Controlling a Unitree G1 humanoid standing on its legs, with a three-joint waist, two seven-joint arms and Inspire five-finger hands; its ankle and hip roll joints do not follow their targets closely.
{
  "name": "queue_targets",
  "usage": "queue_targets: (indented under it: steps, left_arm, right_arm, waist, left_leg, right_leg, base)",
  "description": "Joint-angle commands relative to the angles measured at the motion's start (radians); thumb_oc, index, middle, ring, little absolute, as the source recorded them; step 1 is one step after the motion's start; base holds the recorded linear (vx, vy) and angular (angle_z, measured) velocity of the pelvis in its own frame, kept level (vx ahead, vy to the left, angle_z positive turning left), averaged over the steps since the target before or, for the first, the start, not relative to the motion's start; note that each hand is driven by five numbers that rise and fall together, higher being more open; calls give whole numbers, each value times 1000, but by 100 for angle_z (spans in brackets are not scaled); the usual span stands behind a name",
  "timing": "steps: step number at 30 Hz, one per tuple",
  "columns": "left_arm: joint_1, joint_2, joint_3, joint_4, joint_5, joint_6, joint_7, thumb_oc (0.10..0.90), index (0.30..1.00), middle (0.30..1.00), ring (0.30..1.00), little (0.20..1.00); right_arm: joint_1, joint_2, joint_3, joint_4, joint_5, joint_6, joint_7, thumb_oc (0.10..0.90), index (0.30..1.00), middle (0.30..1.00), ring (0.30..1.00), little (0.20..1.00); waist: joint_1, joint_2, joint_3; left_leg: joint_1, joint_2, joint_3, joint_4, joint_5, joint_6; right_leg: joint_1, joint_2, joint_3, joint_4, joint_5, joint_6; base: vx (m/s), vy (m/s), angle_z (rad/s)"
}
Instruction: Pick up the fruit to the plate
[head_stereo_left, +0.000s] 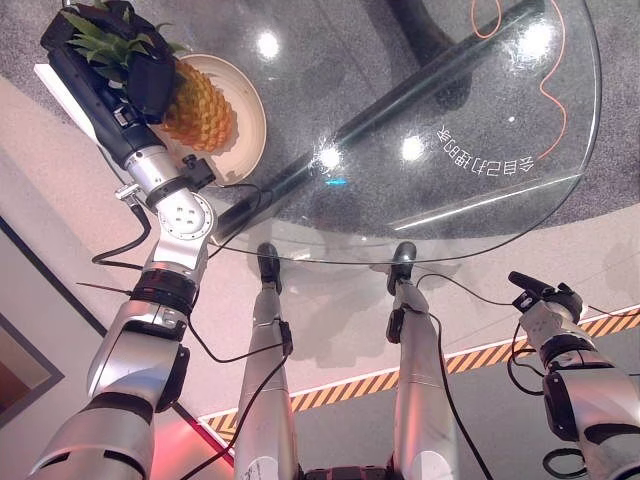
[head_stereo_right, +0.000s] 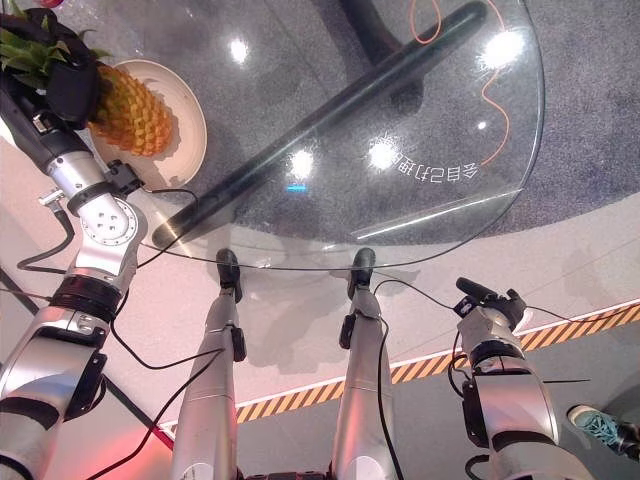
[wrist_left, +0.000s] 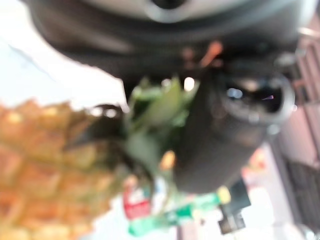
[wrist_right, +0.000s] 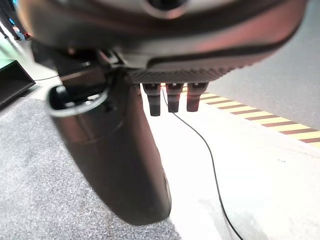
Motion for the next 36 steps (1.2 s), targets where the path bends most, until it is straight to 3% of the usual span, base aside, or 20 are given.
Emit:
queue_targets:
  steps: [1, 2, 5, 6, 9, 25, 36]
  left_arm:
    - [-149, 75, 25, -17, 45, -81, 22, 193, 380, 380, 380, 293]
    - [-151, 77, 25, -17, 41, -82, 20, 369, 531, 531, 531, 469]
    - [-153, 76, 21, -13, 38, -83, 19, 440, 592, 592, 592, 540]
    - [-155, 76, 21, -14, 40, -84, 21, 572, 705, 705, 705, 672]
    - [-150, 75, 21, -15, 39, -88, 23, 591, 721, 721, 721, 691]
    - [-129, 70, 35, -26, 44, -104, 29, 490, 634, 634, 634, 590]
    - [-102, 72, 48, -41, 50, -126, 14, 520, 660, 660, 660, 620]
  right_arm:
    - [39, -43, 45, 24, -27, -40, -51, 800, 900, 900, 900, 900]
    - [36, -45, 43, 21, -29, -38, -53, 800, 900, 900, 900, 900]
    - [36, -46, 45, 19, -29, -38, -54, 800, 900, 900, 900, 900]
    - [35, -44, 45, 17, -29, -41, -56, 800, 900, 900, 900, 900]
    - [35, -43, 46, 14, -28, -41, -61, 800, 900, 900, 900, 900]
    - [38, -40, 42, 14, -25, -54, -67, 800, 900, 900, 900, 900]
    - [39, -39, 40, 15, -20, -59, -67, 800, 900, 900, 900, 900]
  waist:
    - [27, -31, -23]
    - [26, -32, -23]
    - [26, -31, -23]
    - [26, -31, -23]
    - [28, -31, -23]
    - [37, -36, -23]
    - [46, -37, -23]
  left_leg:
    - [-6, -26, 17, 123, -141, 37]
    - [-12, -28, 17, 120, -132, 38]
    - [-5, -26, 18, 122, -141, 36]
    - [-11, -28, 18, 120, -133, 38]
    - [-5, -28, 17, 123, -143, 37]
    - [-13, -25, 13, 134, -147, 37]
    - [-22, -31, 7, 142, -145, 40]
  right_leg:
    - [54, 61, -44, -86, 11, -31]
    - [48, 60, -44, -89, 18, -32]
    - [54, 59, -45, -88, 11, -30]
    - [48, 58, -45, -90, 18, -32]
    - [55, 59, -46, -88, 9, -31]
    - [52, 56, -53, -82, 10, -29]
    - [48, 52, -60, -80, 16, -29]
  base:
    - [0, 0, 0]
    - [0, 0, 0]
    - [0, 0, 0]
    - [0, 0, 0]
    - [0, 0, 0]
    - [-2, 0, 0]
    - [0, 0, 0]
